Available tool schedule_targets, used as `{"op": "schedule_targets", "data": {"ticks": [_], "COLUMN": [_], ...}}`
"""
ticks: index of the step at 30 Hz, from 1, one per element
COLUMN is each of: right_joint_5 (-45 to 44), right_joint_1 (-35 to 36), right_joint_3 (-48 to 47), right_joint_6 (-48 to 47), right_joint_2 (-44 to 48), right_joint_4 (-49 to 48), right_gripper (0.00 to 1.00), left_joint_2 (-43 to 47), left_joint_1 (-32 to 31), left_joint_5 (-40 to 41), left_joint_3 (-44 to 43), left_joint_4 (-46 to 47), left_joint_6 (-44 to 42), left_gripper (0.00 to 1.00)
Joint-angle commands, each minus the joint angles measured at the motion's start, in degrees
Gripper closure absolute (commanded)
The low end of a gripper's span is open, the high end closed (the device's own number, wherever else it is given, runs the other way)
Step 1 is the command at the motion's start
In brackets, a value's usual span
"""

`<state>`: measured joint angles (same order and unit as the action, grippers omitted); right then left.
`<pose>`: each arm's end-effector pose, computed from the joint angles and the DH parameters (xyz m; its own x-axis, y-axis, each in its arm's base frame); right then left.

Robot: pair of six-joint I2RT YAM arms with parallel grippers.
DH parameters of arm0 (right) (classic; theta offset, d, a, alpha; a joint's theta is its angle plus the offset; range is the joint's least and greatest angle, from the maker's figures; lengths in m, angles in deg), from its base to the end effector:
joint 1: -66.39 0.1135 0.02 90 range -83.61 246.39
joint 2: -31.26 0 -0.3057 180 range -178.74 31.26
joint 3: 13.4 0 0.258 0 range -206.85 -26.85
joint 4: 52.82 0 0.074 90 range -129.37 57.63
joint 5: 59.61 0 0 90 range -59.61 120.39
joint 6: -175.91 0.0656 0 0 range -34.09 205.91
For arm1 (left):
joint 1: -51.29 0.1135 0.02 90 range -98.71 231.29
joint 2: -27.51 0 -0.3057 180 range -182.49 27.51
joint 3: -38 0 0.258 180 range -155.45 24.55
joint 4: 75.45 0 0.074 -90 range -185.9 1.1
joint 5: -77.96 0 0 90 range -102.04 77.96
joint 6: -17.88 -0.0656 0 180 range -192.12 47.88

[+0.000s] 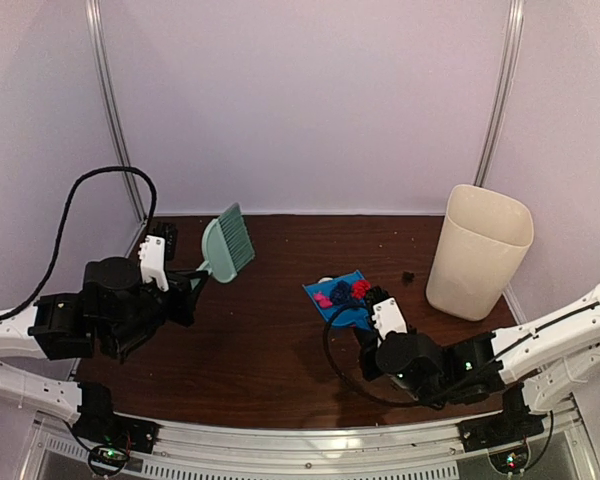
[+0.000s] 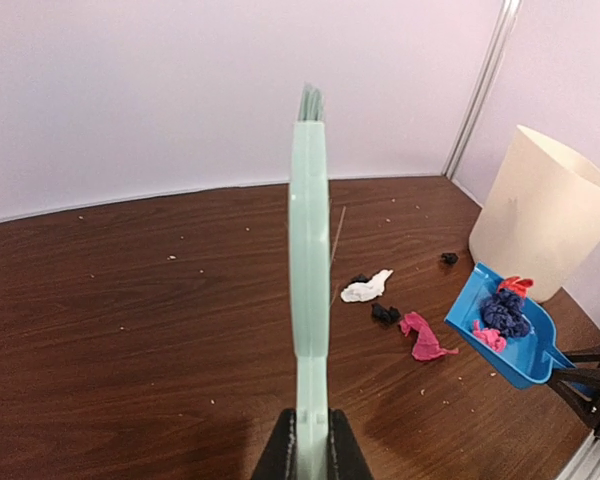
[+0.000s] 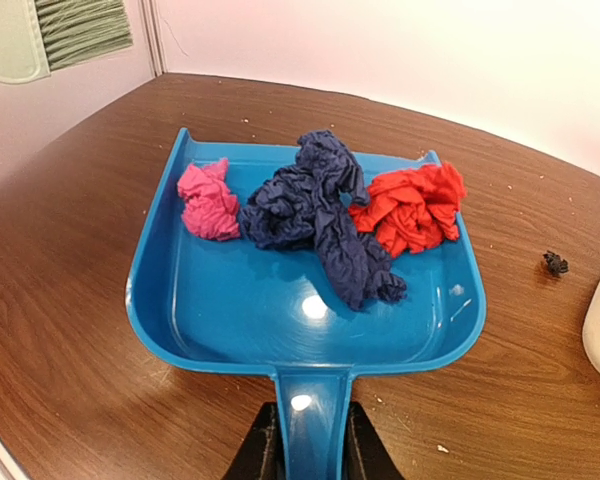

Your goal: Sweep away the paper scraps from the table

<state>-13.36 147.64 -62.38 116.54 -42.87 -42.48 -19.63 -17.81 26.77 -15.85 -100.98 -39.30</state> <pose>0.0857 0.2588 0.2274 -0.3961 -0.1542 -0.9052 -0.4956 0.8657 0.0694 0.1050 -0.1598 0.3274 -0.3766 -0.1978 -0.9050 0.3715 0.8627 -0.3431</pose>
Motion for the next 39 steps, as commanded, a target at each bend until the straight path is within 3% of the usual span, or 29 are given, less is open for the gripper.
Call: {"op": "schedule_targets", "data": {"ticks": [1, 12, 23, 34, 39], "right_joint_5": [-2.4, 1.2, 7.3, 14.9, 22.4], "right_joint_1": [0.2, -2.1, -11.3, -28.4, -37.8], "right_joint_3": [-5.0, -17.6, -27.9, -28.2, -27.5], "right_joint_6": [3.5, 6.8, 7.1, 5.3, 5.1], "right_joint_2": [1.6, 5.9, 13.8, 24.3, 27.2], "right_joint_4": [10.0, 26.3, 40.2, 42.7, 40.0], "right_gripper": [1.0, 1.0, 1.0, 1.0, 1.0], "left_joint_2": [1.0, -0.5, -1.4, -2.9, -2.9], "left_joint_1": [-0.1, -0.1, -0.1, -0.1, -0.1], "left_joint_5": [6.0, 5.6, 5.1, 4.2, 4.1], "left_joint_3": [0.1, -0.2, -0.6, -1.3, -1.3], "left_joint_4": [1.4, 1.8, 1.8, 2.3, 2.4], "left_joint_6": [2.4, 2.3, 2.0, 1.5, 1.5], "left_gripper": [1.0, 1.0, 1.0, 1.0, 1.0]}}
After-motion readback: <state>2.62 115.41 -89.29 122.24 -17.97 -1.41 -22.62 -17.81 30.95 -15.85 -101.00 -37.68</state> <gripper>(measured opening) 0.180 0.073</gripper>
